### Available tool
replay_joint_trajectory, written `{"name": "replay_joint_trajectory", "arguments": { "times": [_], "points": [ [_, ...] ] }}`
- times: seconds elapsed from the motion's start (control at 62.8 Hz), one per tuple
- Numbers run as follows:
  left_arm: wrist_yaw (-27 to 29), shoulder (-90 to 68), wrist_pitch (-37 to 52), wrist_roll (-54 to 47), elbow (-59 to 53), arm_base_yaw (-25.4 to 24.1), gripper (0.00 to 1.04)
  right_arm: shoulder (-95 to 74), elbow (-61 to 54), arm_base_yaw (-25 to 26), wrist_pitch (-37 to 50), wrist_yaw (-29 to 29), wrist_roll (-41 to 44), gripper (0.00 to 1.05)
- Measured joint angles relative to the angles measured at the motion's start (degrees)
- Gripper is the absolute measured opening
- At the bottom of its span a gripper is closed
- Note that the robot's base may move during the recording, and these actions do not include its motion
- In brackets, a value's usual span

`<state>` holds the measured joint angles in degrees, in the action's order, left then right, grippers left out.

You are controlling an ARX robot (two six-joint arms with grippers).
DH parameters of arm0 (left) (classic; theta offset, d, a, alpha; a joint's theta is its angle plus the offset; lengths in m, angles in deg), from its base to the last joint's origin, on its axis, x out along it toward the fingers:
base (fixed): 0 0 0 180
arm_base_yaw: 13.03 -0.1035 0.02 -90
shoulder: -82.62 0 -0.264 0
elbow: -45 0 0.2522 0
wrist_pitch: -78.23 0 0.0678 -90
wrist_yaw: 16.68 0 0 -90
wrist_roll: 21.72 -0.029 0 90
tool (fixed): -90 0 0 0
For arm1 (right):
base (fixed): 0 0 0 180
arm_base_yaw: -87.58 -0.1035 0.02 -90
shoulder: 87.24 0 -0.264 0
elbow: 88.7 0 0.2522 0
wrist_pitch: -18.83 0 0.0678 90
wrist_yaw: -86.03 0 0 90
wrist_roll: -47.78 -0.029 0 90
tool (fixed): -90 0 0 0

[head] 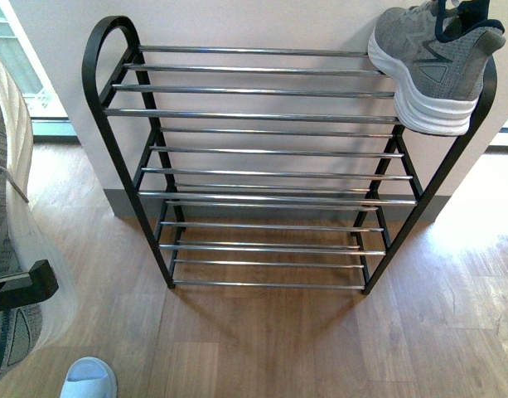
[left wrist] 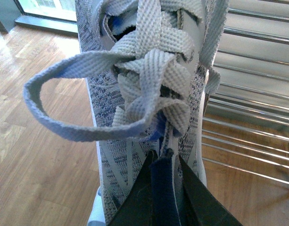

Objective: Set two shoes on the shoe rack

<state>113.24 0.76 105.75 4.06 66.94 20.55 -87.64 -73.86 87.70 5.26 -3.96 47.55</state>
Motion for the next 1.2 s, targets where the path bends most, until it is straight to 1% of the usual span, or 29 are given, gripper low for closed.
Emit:
{"name": "replay_joint_trajectory", "arguments": {
  "times": [0.175, 0.207, 0.239, 0.462, 0.542, 0.621, 0.717, 0.765, 1.195],
  "points": [
    [0.1, 0.0, 0.0, 0.0, 0.0, 0.0, 0.03, 0.0, 0.0, 0.0, 0.0, 0.0, 0.0, 0.02],
    [0.1, 0.0, 0.0, 0.0, 0.0, 0.0, 0.03, 0.0, 0.0, 0.0, 0.0, 0.0, 0.1, 0.04],
    [0.1, 0.0, 0.0, 0.0, 0.0, 0.0, 0.03, 0.0, 0.0, 0.0, 0.0, 0.0, 0.1, 0.12],
    [0.1, 0.0, 0.0, 0.0, 0.0, 0.0, 0.03, 0.0, 0.0, 0.0, 0.0, 0.0, 0.1, 0.49],
    [0.2, 0.0, 0.0, 0.0, 0.0, -0.1, 0.03, 0.1, 0.0, 0.0, 0.0, -0.1, 0.1, 0.67],
    [0.6, 0.0, 0.0, 0.0, 0.0, -0.1, 0.03, 0.1, 0.0, 0.0, 0.0, -0.2, 0.1, 0.79],
    [0.3, 0.0, 0.0, 0.0, 0.0, -0.1, 0.03, 0.1, 0.0, 0.0, 0.0, -0.1, 0.0, 0.97],
    [0.2, 0.0, 0.0, 0.0, 0.0, -0.1, 0.03, 0.1, 0.0, 0.0, 0.0, -0.2, 0.1, 0.95],
    [-0.2, 0.0, 0.0, 0.0, 0.0, 0.2, 0.03, 0.1, 0.0, -0.1, -0.1, 0.1, 0.1, 0.95]
  ]
}}
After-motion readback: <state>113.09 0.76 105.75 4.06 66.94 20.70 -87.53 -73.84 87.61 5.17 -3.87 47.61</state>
